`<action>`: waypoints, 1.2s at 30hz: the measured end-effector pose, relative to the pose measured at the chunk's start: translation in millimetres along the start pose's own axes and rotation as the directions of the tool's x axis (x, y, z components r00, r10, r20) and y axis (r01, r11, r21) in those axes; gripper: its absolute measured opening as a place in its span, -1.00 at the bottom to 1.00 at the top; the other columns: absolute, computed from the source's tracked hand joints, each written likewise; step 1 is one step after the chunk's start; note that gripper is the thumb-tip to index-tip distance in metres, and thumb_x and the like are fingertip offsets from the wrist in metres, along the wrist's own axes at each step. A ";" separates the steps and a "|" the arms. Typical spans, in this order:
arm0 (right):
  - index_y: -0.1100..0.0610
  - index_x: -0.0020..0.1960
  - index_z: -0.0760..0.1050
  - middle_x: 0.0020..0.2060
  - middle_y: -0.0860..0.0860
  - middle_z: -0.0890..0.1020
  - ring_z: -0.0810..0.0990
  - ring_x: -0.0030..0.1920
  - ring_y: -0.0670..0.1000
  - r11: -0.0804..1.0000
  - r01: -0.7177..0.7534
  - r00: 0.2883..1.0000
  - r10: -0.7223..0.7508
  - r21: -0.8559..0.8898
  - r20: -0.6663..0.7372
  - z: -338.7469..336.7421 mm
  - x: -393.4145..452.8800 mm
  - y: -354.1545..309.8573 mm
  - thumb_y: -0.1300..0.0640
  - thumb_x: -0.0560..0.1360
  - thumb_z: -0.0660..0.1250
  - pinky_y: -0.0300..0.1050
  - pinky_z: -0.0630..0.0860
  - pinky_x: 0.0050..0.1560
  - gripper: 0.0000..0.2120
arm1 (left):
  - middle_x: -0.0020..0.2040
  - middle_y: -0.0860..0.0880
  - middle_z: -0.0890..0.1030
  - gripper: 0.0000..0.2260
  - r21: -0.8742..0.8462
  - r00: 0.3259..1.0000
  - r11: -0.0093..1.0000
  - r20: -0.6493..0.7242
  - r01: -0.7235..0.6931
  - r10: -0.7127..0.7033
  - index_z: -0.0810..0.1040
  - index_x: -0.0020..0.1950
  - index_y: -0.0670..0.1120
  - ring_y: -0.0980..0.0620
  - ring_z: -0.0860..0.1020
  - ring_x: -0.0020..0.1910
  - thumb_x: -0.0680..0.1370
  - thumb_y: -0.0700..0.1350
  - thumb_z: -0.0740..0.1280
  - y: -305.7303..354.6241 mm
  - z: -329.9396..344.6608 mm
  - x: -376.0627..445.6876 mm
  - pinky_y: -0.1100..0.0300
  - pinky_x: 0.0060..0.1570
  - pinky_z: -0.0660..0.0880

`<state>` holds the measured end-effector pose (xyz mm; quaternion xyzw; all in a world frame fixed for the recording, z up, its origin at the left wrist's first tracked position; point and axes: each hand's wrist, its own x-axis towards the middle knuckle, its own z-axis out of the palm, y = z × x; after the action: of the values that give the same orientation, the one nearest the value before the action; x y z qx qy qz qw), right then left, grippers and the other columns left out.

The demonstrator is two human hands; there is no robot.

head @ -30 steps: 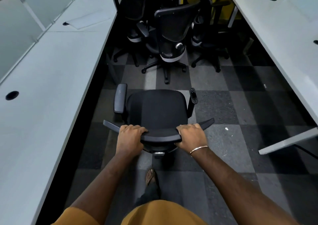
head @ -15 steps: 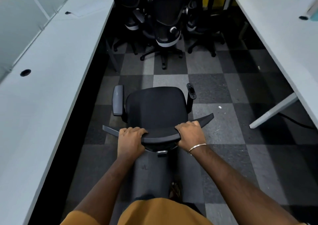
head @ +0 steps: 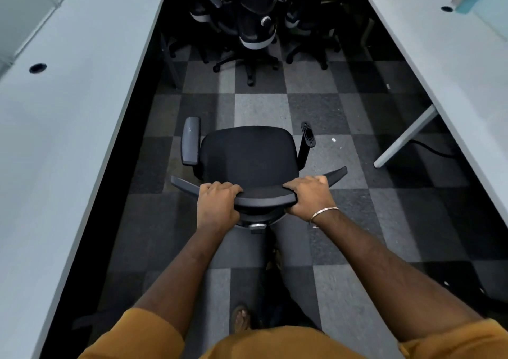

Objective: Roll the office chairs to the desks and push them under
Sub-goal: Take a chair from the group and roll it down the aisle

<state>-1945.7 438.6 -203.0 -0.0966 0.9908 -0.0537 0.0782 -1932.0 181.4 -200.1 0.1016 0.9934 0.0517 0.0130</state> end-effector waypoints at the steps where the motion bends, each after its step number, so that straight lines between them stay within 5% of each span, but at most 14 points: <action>1: -0.17 0.29 0.59 0.14 -0.15 0.66 0.55 0.20 0.02 0.999 0.004 1.000 -0.005 0.036 0.029 -2.5 -14.5 -3.1 -0.17 0.28 0.51 -0.03 0.15 0.11 -0.43 | 0.00 0.12 0.65 -0.53 -0.019 1.000 1.000 0.007 -0.001 0.001 0.63 0.22 0.15 0.01 0.56 0.01 0.35 -0.18 0.41 2.5 -2.4 -14.7 0.09 0.13 0.28; 8: -0.19 0.43 0.51 0.29 -0.21 0.60 0.47 0.25 -0.02 0.996 0.033 0.995 -0.040 0.084 0.093 -2.9 -97.5 -17.7 -0.25 0.30 0.52 -0.05 0.12 0.15 -0.30 | 0.01 0.13 0.65 -0.55 -0.037 1.000 0.999 0.007 0.006 -0.006 0.63 0.18 0.14 0.01 0.56 0.00 0.33 -0.17 0.43 20.3 -4.0 -99.7 0.09 0.13 0.29; 21: -0.19 0.37 0.54 0.24 -0.18 0.61 0.49 0.19 0.01 0.972 0.193 0.980 -0.197 0.134 0.015 30.8 -257.8 -30.3 -0.35 0.28 0.33 -0.01 0.21 0.19 -0.32 | -0.03 0.14 0.63 -0.57 0.074 0.989 0.986 -0.019 0.149 -0.148 0.63 0.12 0.18 -0.04 0.54 -0.03 0.27 -0.10 0.46 75.0 1.1 -263.3 -0.01 0.07 0.34; 36: -0.20 0.39 0.52 0.25 -0.21 0.59 0.47 0.19 -0.03 0.970 0.207 0.977 -0.213 0.129 0.029 56.6 -450.8 -46.1 -0.33 0.35 0.38 -0.05 0.14 0.12 -0.37 | -0.05 0.16 0.61 -0.58 0.053 0.988 0.986 -0.019 0.155 -0.154 0.64 0.13 0.19 0.00 0.51 -0.06 0.29 -0.08 0.47 135.4 11.9 -456.0 0.04 0.04 0.32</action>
<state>-1491.1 478.5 -187.8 -0.1970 0.9678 -0.1215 0.0990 -1457.9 221.8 -190.6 0.0242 0.9994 0.0242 0.0067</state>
